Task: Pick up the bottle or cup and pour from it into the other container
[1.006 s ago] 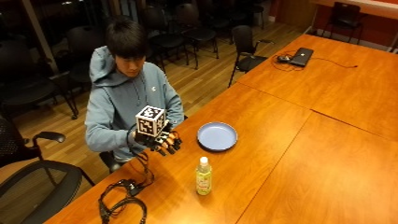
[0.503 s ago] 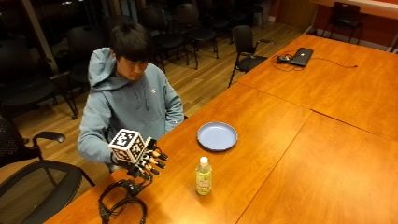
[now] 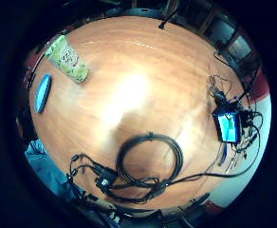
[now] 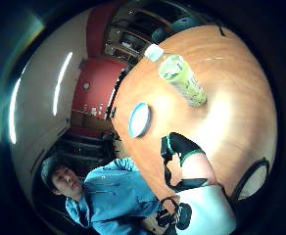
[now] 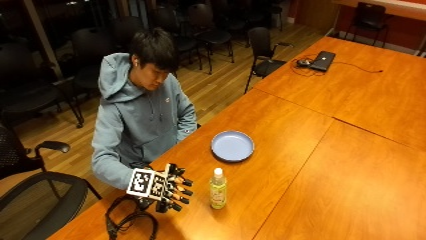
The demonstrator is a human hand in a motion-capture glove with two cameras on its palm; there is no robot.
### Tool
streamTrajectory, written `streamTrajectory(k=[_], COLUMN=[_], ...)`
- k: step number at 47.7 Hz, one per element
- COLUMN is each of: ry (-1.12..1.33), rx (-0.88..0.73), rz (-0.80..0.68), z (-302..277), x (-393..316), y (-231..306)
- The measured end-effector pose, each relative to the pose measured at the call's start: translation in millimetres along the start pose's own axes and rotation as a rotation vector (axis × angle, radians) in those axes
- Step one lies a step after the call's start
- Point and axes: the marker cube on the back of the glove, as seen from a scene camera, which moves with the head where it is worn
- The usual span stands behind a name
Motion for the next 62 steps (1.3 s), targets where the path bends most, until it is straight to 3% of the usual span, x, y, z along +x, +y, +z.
streamTrajectory(k=[34, 48, 62], ry=[-0.713, -0.775, -0.711], rx=[0.042, 0.254, 0.153], rz=[-0.009, -0.001, -0.030], z=[131, 148, 150], x=[-22, -49, -95], y=[-106, -130, -134])
